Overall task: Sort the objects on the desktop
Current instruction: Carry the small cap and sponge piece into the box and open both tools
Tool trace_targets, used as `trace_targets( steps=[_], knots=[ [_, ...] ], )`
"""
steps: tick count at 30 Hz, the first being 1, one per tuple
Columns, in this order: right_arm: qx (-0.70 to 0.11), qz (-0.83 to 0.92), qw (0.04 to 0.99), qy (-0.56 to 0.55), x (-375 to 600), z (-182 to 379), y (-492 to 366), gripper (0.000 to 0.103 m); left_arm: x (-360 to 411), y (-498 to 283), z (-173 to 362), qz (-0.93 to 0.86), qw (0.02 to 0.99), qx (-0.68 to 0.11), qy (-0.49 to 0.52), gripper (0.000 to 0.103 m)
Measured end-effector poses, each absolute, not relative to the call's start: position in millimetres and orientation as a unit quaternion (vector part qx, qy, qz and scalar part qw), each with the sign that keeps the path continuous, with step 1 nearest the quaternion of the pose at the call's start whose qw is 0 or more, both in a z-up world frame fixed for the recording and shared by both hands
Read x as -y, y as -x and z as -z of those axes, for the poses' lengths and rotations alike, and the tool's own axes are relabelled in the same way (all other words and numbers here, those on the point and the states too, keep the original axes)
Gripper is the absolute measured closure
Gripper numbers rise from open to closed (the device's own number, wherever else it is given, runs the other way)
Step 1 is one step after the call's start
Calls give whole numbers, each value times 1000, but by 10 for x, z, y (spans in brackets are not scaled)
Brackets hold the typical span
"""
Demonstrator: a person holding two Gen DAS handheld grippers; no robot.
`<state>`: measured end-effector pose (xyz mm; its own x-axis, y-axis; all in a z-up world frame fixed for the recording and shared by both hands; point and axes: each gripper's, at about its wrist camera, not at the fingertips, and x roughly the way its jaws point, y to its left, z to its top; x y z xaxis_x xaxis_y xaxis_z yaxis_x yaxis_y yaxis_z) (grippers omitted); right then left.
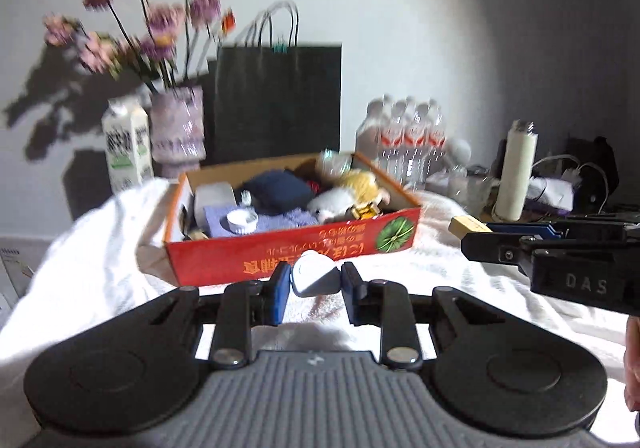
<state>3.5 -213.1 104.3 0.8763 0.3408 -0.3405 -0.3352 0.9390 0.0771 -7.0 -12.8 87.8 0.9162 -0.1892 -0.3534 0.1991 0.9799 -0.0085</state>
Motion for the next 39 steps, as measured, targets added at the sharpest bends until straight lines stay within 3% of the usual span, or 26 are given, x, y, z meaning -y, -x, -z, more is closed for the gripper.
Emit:
trace_targets(
  steps=[9,20,31,39],
  knots=[
    [-130,-137,982,9,2169,-817,884,82,153,956,-728,90,980,-175,-32,75],
    [-128,-155,979,31,1995,-740,1140,82,-11,1181,-716,62,983,-168,-34,75],
    [-132,-165,977,30,1983,-758,931,82,-127,978,-675,60,981,-184,-24,75],
    [-129,-165,977,29,2140,-1083,119,84,-333,214,-978,76,982,-174,12,75]
  ],
)
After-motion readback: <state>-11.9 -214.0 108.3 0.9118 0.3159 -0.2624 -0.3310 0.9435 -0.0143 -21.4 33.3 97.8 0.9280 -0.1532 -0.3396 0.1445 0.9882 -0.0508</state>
